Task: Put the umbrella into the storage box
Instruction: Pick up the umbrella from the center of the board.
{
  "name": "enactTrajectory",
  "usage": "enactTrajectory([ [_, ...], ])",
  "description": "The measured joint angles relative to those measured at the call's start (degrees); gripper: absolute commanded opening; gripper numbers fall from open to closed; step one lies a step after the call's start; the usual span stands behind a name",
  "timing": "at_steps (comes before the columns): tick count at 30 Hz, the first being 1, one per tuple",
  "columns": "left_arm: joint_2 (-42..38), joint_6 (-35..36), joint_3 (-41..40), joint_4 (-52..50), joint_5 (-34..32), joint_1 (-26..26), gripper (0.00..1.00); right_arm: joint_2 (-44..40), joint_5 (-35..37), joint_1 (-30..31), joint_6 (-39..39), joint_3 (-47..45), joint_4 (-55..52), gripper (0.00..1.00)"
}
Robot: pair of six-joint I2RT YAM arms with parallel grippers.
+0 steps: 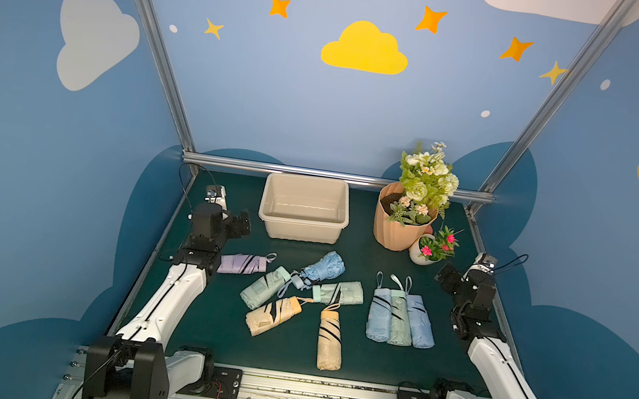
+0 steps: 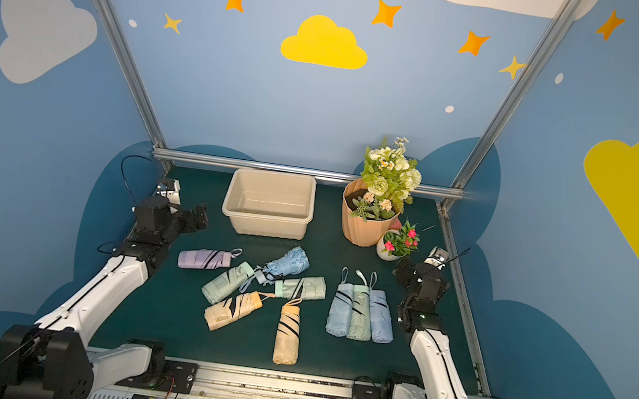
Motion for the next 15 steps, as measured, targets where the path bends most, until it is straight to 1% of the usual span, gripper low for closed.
enactTrajectory([
  [2, -0.8, -7.5, 0.3, -2.3, -1.3, -0.1, 0.94, -0.2, 0.7, 0.0, 1.0, 0.0, -0.6, 0.98],
  [4, -1.5, -15.5, 0.3, -5.2, -3.0, -0.5, 0.92, -0.2, 1.3, -0.1, 1.7, 0.3, -1.7, 0.98],
  [7, -2.0, -28.5, 0.2, -10.6, -5.8, -1.7, 0.92, -0.2, 1.9, -0.1, 2.6, 1.5, -3.5, 0.98],
  [10, -1.9, -41.9, 0.2, -17.0, -8.8, -4.5, 0.95, -0.2, 1.9, -0.1, 3.3, 2.8, -4.3, 0.98],
  [13, -0.5, -55.2, 0.5, -24.3, -10.9, -7.1, 0.95, 0.3, 1.9, -0.1, 3.8, 3.7, -4.4, 0.98],
  [15, 1.4, -62.2, 1.1, -28.0, -11.4, -7.9, 0.96, 0.9, 1.7, -0.2, 3.9, 4.0, -4.6, 0.98],
])
